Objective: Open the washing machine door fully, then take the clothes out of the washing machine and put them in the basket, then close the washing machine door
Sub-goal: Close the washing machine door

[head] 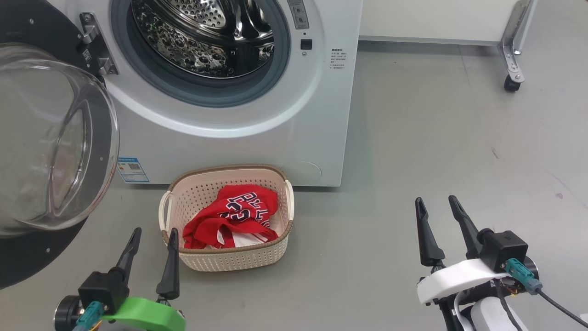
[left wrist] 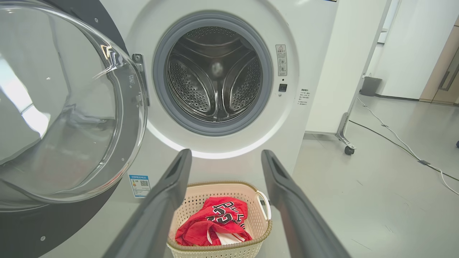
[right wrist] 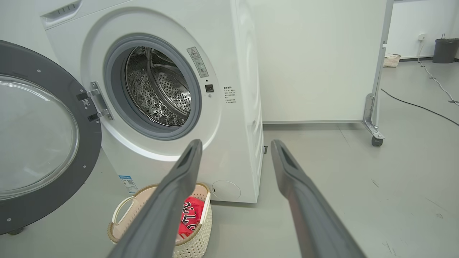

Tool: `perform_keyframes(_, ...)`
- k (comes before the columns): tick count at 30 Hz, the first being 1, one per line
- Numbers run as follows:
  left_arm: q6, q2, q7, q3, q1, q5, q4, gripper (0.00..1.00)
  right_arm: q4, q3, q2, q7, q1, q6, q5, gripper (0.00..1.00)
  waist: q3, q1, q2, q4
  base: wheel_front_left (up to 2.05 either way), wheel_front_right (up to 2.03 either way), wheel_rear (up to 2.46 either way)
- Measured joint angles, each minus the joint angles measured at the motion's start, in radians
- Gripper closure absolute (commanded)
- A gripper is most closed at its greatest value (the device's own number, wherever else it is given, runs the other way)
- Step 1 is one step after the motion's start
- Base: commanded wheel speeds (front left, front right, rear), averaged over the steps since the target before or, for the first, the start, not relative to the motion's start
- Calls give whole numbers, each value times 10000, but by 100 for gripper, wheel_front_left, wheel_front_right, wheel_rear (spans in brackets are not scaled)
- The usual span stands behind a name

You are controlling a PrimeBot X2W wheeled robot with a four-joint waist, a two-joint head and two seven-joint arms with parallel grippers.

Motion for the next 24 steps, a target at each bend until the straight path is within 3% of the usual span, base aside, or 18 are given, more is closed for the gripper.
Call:
perform_keyframes(13, 0, -4, 2, -226, -4, 12, 42, 0, -205, -44, 2, 2, 7, -86, -4, 0, 198, 0, 0, 489, 0, 0, 0)
perform_keyframes(24, 58, -4, 2, -345, -42, 13, -8, 0, -353, 169, -19, 2, -6, 15, -50, 0, 625, 0, 0, 1685, 0, 0, 0)
